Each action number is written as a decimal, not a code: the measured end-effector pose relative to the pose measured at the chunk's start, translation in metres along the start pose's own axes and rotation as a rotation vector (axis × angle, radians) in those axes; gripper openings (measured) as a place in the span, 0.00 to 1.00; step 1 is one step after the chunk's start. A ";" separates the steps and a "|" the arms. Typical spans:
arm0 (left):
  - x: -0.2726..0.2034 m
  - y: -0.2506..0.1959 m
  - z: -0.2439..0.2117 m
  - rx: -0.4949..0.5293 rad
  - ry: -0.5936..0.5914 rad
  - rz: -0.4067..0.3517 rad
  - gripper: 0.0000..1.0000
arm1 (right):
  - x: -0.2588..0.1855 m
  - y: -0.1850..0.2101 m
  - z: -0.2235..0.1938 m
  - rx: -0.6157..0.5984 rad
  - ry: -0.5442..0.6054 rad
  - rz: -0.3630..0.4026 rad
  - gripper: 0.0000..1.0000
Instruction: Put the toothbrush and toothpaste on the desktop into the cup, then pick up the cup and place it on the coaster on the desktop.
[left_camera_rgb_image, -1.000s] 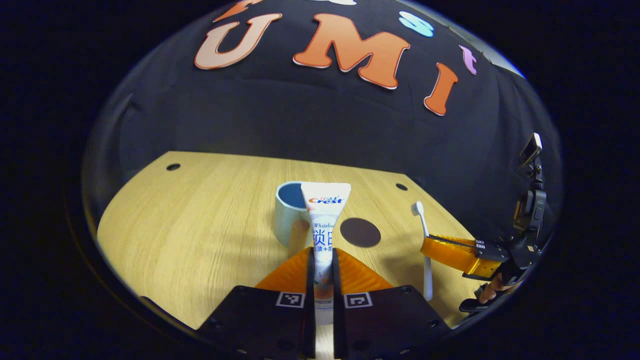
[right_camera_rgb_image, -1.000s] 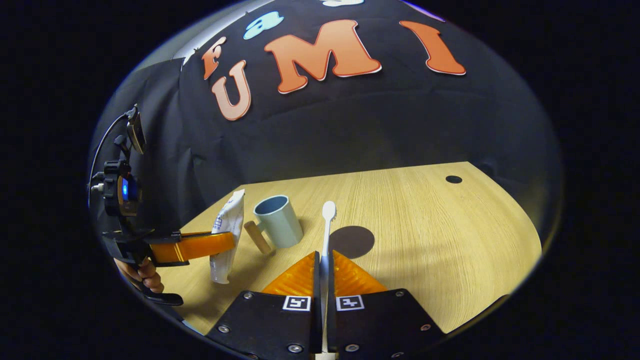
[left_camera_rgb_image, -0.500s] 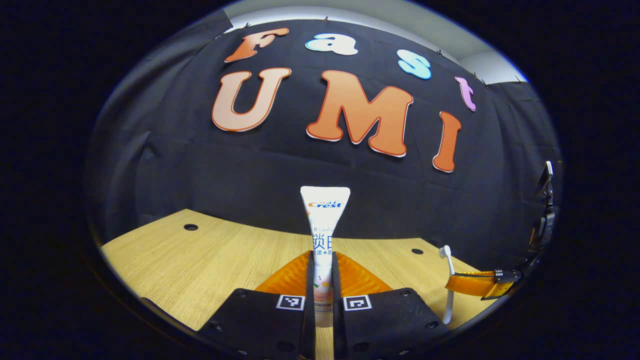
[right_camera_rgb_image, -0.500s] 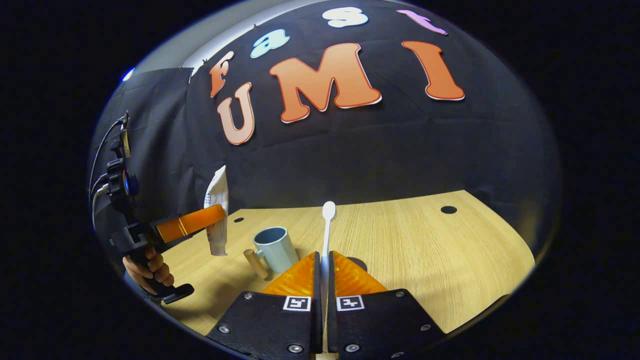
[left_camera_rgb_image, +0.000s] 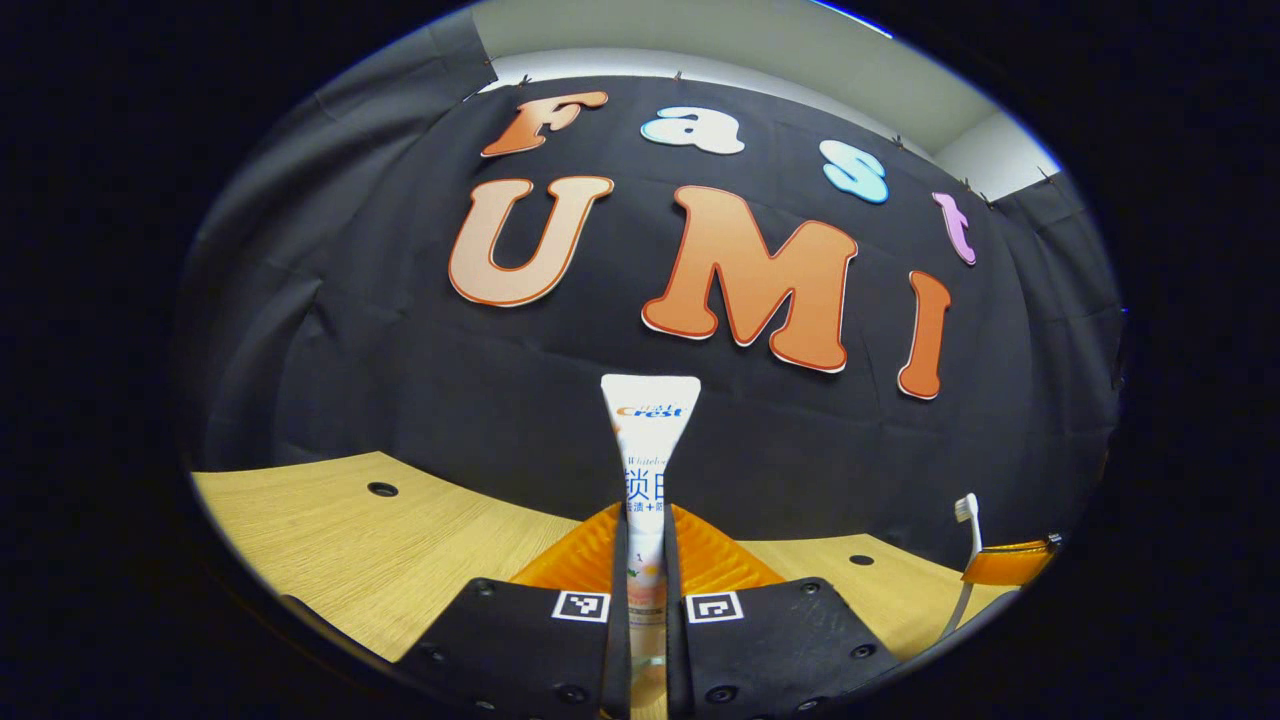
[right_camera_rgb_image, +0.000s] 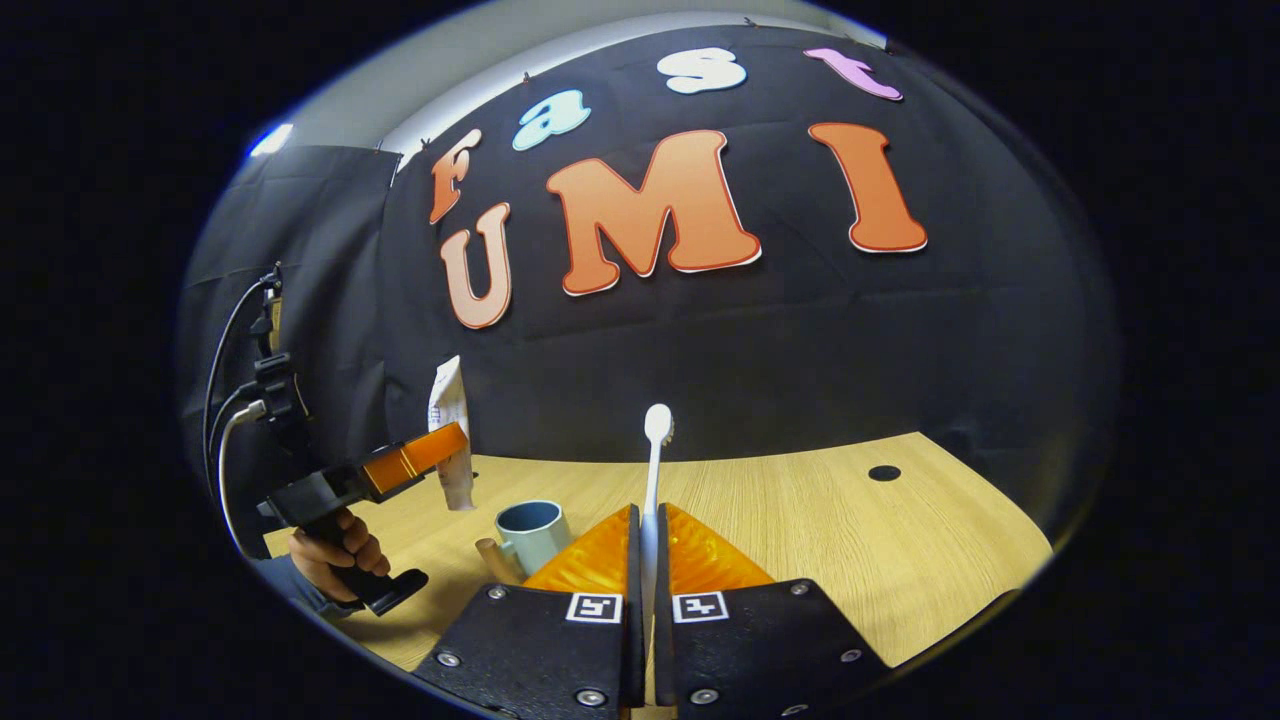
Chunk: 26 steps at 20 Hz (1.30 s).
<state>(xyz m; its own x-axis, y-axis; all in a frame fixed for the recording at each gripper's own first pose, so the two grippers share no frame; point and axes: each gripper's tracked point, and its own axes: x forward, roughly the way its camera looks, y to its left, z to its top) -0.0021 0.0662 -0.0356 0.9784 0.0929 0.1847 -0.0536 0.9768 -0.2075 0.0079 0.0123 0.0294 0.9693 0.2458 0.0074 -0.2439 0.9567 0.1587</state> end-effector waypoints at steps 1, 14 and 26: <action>0.007 -0.001 -0.001 -0.004 -0.002 -0.002 0.13 | 0.001 -0.002 0.001 -0.003 -0.002 -0.001 0.04; 0.066 -0.011 -0.038 -0.035 0.023 -0.010 0.13 | 0.015 -0.014 0.006 -0.003 -0.040 -0.007 0.04; 0.072 -0.010 -0.093 0.018 0.140 -0.003 0.14 | 0.035 -0.019 -0.001 0.001 -0.038 -0.013 0.04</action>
<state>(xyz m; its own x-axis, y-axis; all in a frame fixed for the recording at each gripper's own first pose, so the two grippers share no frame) 0.0877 0.0453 -0.1096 0.9967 0.0635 0.0496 -0.0531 0.9805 -0.1893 0.0466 0.0034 0.0252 0.9729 0.2273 0.0432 -0.2313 0.9597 0.1599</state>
